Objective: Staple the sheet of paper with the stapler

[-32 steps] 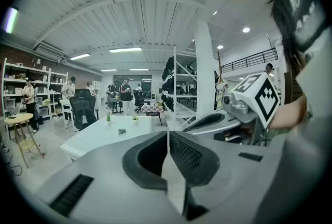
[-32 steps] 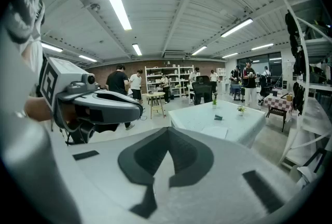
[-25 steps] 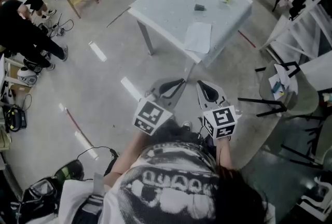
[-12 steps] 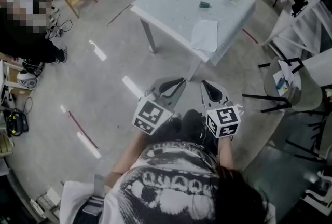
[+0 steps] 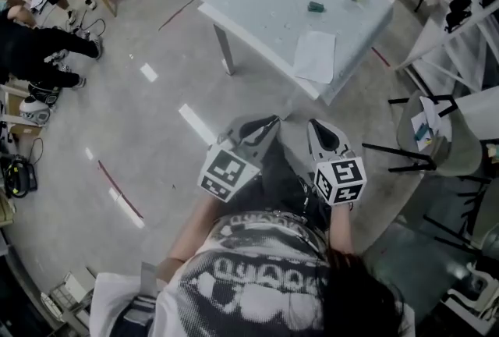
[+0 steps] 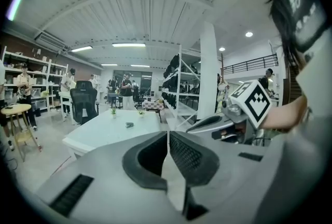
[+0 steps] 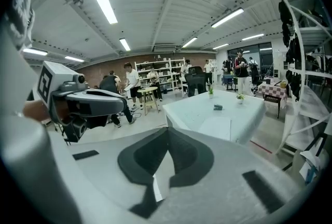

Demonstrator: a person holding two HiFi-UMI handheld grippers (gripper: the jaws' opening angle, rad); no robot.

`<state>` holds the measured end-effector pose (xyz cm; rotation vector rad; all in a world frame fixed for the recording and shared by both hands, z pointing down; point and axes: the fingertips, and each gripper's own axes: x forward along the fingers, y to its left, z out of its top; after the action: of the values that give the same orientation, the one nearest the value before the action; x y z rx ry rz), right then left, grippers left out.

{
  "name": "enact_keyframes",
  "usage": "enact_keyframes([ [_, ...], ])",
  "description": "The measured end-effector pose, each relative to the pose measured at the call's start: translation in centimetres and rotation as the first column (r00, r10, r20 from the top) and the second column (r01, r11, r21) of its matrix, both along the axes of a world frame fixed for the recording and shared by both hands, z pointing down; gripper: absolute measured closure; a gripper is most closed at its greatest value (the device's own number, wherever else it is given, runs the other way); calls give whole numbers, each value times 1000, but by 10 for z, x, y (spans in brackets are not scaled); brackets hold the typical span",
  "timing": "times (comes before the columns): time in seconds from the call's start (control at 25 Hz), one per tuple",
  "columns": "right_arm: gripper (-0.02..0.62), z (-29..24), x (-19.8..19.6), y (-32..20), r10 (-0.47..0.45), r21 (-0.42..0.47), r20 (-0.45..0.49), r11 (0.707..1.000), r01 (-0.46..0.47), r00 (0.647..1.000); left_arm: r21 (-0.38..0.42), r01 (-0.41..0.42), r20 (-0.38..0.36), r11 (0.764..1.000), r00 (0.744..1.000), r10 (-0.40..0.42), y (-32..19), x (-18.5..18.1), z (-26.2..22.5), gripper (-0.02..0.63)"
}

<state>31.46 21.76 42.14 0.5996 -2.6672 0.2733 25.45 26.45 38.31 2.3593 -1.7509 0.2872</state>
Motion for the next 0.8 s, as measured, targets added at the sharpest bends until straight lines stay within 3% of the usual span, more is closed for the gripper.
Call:
enact_keyframes([
  [0.32, 597, 31, -42, -80, 13, -14, -34, 1000, -14, 999, -26, 53, 15, 998, 999, -52, -55, -57, 14, 594],
  [0.8, 571, 104, -74, -238, 91, -70, -216, 992, -109, 972, -49, 52, 68, 997, 996, -48, -193, -132, 12, 594],
])
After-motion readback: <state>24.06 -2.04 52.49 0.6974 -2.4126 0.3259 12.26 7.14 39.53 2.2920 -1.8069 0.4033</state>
